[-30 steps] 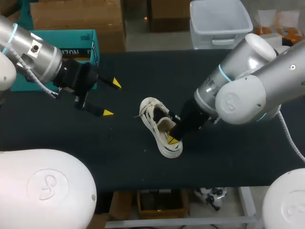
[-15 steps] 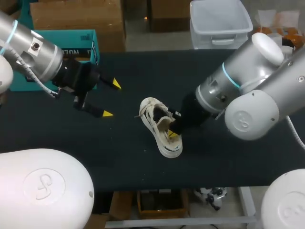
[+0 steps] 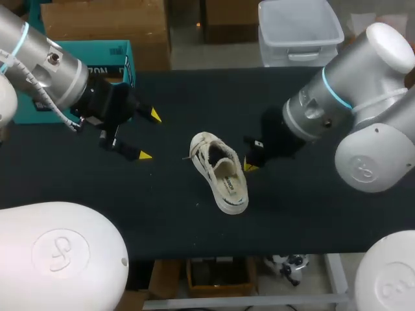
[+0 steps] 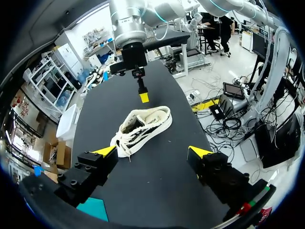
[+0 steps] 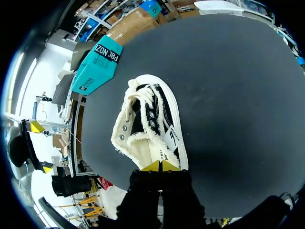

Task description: Open the shoe tongue, take the insole out of the shoe, put the insole back into the shoe, and pack the shoe into the shoebox

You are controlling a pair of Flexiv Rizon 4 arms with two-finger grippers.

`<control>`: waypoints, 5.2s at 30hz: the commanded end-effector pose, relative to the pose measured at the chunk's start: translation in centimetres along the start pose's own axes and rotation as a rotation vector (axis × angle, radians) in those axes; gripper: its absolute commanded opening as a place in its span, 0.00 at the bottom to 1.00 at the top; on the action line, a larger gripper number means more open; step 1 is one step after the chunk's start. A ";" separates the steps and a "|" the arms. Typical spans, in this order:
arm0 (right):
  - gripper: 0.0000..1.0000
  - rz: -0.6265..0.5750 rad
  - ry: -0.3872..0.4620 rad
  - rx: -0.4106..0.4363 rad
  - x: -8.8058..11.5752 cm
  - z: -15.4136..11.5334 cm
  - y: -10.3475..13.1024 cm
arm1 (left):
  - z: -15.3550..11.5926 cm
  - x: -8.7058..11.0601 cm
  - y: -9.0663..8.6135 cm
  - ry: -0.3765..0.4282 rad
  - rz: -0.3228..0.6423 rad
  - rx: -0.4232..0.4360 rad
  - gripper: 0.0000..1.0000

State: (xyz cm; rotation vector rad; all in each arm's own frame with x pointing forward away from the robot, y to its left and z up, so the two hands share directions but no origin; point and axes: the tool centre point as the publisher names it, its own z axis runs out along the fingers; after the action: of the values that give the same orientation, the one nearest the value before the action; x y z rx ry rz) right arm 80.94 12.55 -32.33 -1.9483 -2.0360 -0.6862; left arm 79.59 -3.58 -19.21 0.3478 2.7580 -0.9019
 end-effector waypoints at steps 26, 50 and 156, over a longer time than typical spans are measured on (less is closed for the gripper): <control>1.00 -0.103 0.011 0.009 -3.8 -0.9 2.4 | 1.4 1.9 -0.8 -0.016 -0.293 -0.323 1.00; 1.00 -0.447 -0.058 0.006 -8.2 -1.5 6.2 | 4.2 4.6 0.0 -0.104 -0.756 -0.536 1.00; 1.00 -1.351 -0.273 0.366 -15.1 -3.4 14.7 | 21.1 -2.9 1.5 -0.583 -1.805 -0.324 0.36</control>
State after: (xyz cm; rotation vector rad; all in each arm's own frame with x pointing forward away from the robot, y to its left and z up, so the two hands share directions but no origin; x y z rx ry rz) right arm 96.02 -2.16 -34.06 -0.2663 -3.1882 -0.1625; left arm 84.99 -15.58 -35.57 -2.2285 1.9173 -0.4811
